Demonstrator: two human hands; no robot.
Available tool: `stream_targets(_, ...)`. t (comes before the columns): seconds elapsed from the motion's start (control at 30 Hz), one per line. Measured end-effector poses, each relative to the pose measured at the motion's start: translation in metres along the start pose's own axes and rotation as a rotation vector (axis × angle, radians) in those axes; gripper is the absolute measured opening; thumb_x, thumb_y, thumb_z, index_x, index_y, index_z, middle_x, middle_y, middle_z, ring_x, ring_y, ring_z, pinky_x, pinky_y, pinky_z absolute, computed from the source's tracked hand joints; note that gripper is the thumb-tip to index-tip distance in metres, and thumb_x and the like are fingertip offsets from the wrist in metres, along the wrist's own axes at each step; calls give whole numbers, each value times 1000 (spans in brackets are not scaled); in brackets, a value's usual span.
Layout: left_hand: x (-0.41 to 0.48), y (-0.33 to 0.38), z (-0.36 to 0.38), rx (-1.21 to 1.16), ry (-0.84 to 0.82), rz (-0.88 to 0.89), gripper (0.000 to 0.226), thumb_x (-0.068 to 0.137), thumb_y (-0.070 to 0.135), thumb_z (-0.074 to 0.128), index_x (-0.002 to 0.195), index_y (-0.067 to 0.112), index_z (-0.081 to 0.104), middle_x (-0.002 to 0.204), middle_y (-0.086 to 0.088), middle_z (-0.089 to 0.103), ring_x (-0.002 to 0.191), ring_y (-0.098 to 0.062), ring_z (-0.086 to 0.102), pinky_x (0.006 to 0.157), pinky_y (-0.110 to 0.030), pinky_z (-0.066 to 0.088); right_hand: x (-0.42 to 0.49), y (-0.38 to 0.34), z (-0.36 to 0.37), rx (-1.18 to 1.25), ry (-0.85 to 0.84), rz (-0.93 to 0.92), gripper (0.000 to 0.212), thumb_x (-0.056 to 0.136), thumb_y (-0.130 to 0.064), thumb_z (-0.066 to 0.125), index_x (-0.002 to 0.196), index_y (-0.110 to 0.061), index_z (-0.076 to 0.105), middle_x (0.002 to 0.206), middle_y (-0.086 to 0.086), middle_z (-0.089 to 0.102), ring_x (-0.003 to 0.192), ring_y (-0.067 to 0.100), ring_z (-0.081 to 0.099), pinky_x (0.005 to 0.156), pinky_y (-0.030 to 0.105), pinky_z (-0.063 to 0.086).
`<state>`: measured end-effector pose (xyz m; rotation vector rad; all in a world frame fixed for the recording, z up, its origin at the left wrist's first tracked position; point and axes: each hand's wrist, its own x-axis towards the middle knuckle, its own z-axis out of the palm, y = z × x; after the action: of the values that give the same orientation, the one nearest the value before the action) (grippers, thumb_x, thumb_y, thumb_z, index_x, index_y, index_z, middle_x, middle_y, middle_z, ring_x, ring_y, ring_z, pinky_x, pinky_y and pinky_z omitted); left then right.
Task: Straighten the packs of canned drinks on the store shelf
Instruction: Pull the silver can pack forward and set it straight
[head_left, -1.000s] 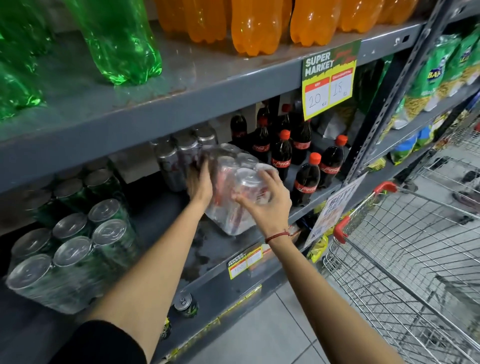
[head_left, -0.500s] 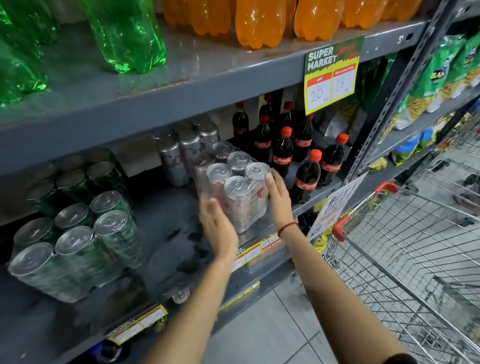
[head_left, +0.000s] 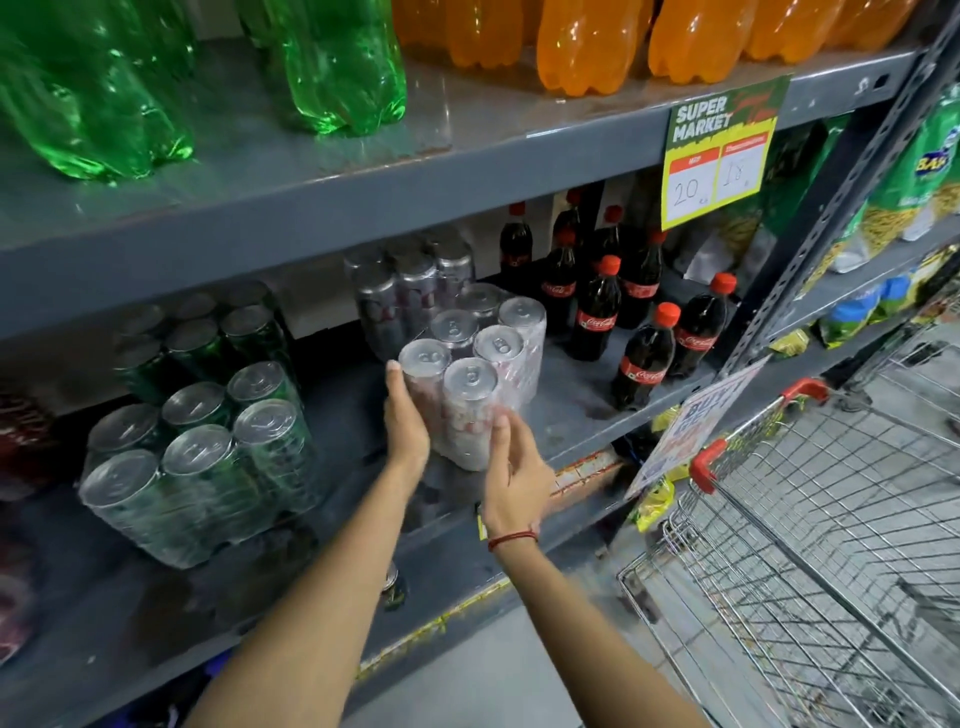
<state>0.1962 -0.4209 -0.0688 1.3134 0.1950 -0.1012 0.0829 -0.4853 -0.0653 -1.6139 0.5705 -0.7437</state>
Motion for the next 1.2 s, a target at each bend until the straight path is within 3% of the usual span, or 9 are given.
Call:
stream_targets(0.13,-11,3,-7,142,251,58,60,93,53,40,135,12,49,142,-6,49,134,-22,42,111,-28,29,44,-2,-13,50,42,39,25,95,-40,47,90,-21,62,83,-3,66,85,15,62,72,21,43)
stream_targets(0.2,-47,-8,-2,215,284,182,56,94,46,41,139,12,42,146,-8,42,134,-19,39,103,-19,26,85,-7,-17,97,-36,172,35,94,-43,46,112,-15,60,110,-2,63,112,17,56,89,21,38)
stream_targets(0.3,-86,-33,9,307,111,256,89,79,62,47,150,17,18,158,-3,19,144,-13,20,116,-26,17,135,-17,-12,82,-294,269,59,92,-55,40,139,-19,41,145,2,45,133,17,40,108,30,30)
stream_targets(0.43,-81,-44,18,549,17,247,110,79,48,67,150,13,-9,161,-7,-8,148,-19,-1,118,-31,7,151,-19,-5,78,-497,340,55,85,-69,36,110,-28,64,110,1,69,104,14,63,99,34,46)
stream_targets(0.5,-69,-43,12,578,2,254,107,81,33,70,150,10,-8,161,-11,-5,148,-25,5,118,-33,11,146,-13,-6,34,-466,309,58,81,-75,34,99,-30,66,101,4,72,98,16,64,98,37,47)
stream_targets(0.7,-31,-34,-31,621,-148,268,105,73,33,78,151,22,8,156,-3,29,141,-18,33,116,-46,30,120,2,-9,80,-339,247,57,90,-61,36,134,-26,47,137,0,50,118,13,44,108,35,31)
stream_targets(0.9,-37,-47,-41,756,-73,252,97,77,45,70,150,24,11,147,-9,45,132,-27,47,105,-47,42,120,44,-31,-3,-542,188,95,63,-60,75,142,-26,33,145,-2,46,131,14,46,111,42,38)
stream_targets(1.03,-43,-59,-40,928,-42,297,86,82,38,67,150,17,18,134,-18,56,121,-38,52,96,-47,47,125,59,-40,-171,-702,87,89,68,-27,83,140,-25,32,138,-5,49,128,14,47,111,39,38)
stream_targets(1.2,-48,-55,-37,950,-35,291,91,81,35,70,151,15,15,140,-14,52,127,-34,49,101,-43,44,121,57,-40,-167,-680,59,83,76,3,71,144,-15,27,127,-7,46,122,11,43,102,22,36)
